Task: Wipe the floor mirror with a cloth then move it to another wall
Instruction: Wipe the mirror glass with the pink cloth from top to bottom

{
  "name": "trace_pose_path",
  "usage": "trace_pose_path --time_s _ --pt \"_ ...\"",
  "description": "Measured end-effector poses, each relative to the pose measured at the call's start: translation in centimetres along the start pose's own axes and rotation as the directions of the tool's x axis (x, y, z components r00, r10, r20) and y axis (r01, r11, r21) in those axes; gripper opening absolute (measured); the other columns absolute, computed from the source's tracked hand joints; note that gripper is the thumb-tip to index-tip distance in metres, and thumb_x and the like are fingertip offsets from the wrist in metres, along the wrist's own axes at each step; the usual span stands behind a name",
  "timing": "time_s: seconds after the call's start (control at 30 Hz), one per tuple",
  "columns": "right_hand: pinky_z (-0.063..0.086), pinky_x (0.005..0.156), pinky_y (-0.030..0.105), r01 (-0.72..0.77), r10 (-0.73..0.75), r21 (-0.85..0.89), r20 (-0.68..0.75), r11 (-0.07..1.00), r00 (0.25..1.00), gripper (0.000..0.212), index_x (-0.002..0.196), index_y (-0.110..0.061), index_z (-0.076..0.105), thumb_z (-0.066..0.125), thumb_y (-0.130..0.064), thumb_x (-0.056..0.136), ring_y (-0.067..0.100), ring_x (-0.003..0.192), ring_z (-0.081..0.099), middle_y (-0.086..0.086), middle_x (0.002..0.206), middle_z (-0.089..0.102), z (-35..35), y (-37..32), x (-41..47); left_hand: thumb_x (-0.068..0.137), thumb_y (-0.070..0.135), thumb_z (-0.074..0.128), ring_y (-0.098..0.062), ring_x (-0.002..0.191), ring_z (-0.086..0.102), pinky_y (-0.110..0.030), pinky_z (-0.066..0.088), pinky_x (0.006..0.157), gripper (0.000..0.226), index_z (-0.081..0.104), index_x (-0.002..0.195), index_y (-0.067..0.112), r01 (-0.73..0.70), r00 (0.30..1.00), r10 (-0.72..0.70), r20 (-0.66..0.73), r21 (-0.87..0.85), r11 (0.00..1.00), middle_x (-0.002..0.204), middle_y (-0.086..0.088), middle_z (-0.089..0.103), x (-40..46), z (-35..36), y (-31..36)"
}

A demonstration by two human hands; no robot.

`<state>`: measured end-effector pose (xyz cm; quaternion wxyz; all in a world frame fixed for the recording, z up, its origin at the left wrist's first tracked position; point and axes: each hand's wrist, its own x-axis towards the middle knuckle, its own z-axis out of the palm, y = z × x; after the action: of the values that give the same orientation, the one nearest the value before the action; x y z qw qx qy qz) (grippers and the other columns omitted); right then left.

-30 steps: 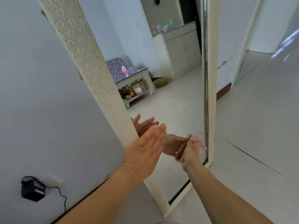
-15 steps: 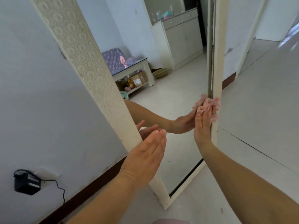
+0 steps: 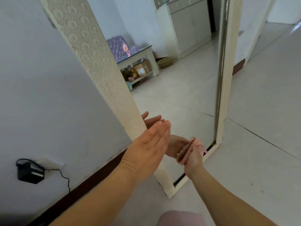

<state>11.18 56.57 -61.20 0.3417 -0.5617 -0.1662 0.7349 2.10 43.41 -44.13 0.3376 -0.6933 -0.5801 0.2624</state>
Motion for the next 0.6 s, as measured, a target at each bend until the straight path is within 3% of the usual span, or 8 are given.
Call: trace_pose_path --time_s 0.07,0.13,0.2,0.23,0.3,0.37,0.5,0.6 --pt "0.047 0.053 0.028 -0.046 0.034 0.080 0.146 0.996 0.989 0.040 0.074 -0.021 0.061 0.044 -0.052 0.093 0.017 0.045 0.055 0.003 0.058 0.058 0.5 0.9 -2.6 0.083 0.011 -0.005 -0.046 0.129 -0.021 -0.055 -0.032 0.099 0.058 -0.004 0.136 -0.013 -0.064 0.995 0.060 0.077 0.047 0.997 0.151 -0.029 0.000 -0.6 -0.1 -0.1" --pt "0.054 0.058 0.036 -0.129 0.091 0.123 0.274 0.984 0.957 0.044 0.097 -0.008 0.065 0.056 -0.050 0.086 0.024 0.059 0.061 0.013 0.076 0.062 1.0 0.8 -4.6 0.084 0.008 -0.008 -0.042 0.136 -0.003 -0.054 -0.023 0.106 0.058 0.011 0.136 -0.010 0.000 0.999 -0.001 0.043 0.034 0.999 0.150 -0.025 0.021 -1.2 0.2 -0.3" --pt "0.050 0.048 0.031 -0.183 0.143 0.075 0.373 0.980 0.917 0.047 0.103 -0.002 0.061 0.061 -0.044 0.083 0.025 0.052 0.057 0.013 0.066 0.057 1.8 -1.0 -6.7 0.087 0.014 0.005 -0.035 0.136 0.011 -0.051 -0.013 0.112 0.054 0.024 0.135 -0.001 0.015 1.000 -0.015 -0.020 0.019 1.000 0.146 -0.016 0.039 -1.7 0.7 -0.3" --pt "0.047 0.043 0.029 -0.170 0.147 0.023 0.404 0.985 0.903 0.039 0.101 -0.001 0.060 0.054 -0.038 0.090 0.026 0.045 0.053 0.013 0.058 0.052 2.2 -2.0 -8.0 0.086 0.020 0.017 -0.033 0.136 0.012 -0.050 -0.010 0.113 0.053 0.027 0.135 0.002 0.012 0.999 -0.012 -0.045 -0.001 1.000 0.144 -0.014 0.042 -1.9 0.9 -0.5" --pt "0.042 0.040 0.030 -0.075 0.113 -0.104 0.435 0.992 0.893 0.027 0.085 -0.004 0.054 0.034 -0.016 0.100 0.027 0.035 0.047 0.014 0.044 0.046 2.9 -3.9 -10.3 0.082 0.029 0.031 -0.031 0.137 0.018 -0.048 -0.007 0.113 0.059 0.032 0.135 0.003 -0.007 1.000 0.007 -0.031 -0.022 1.000 0.143 -0.012 0.044 -2.2 1.0 -0.6" --pt "0.038 0.047 0.036 0.042 0.065 -0.204 0.490 0.978 0.869 0.029 0.076 -0.009 0.046 0.029 -0.004 0.100 0.027 0.037 0.046 0.012 0.040 0.048 3.5 -5.1 -12.2 0.081 0.031 0.034 -0.028 0.138 0.023 -0.047 -0.005 0.114 0.060 0.033 0.135 0.005 0.010 1.000 -0.010 -0.003 -0.061 0.998 0.142 -0.011 0.045 -2.4 0.9 -0.8" --pt "0.045 0.057 0.039 0.191 -0.040 -0.284 0.464 0.940 0.885 0.024 0.104 -0.004 0.059 0.042 -0.020 0.100 0.026 0.050 0.051 0.009 0.051 0.057 3.4 -4.5 -13.9 0.084 0.029 0.029 -0.027 0.136 0.013 -0.046 -0.005 0.114 0.057 0.026 0.136 0.007 0.017 0.998 -0.024 -0.065 -0.107 0.994 0.145 -0.012 0.036 -3.0 1.2 -0.8" --pt "0.055 0.065 0.036 0.151 -0.031 -0.314 0.359 0.937 0.933 0.024 0.108 -0.012 0.062 0.043 -0.025 0.100 0.014 0.052 0.053 0.002 0.057 0.058 2.8 -1.7 -13.2 0.088 0.027 0.022 -0.029 0.139 0.015 -0.046 -0.007 0.114 0.055 0.022 0.138 0.004 -0.015 0.999 0.012 -0.031 -0.097 0.995 0.146 -0.014 0.022 -3.3 1.9 0.5"
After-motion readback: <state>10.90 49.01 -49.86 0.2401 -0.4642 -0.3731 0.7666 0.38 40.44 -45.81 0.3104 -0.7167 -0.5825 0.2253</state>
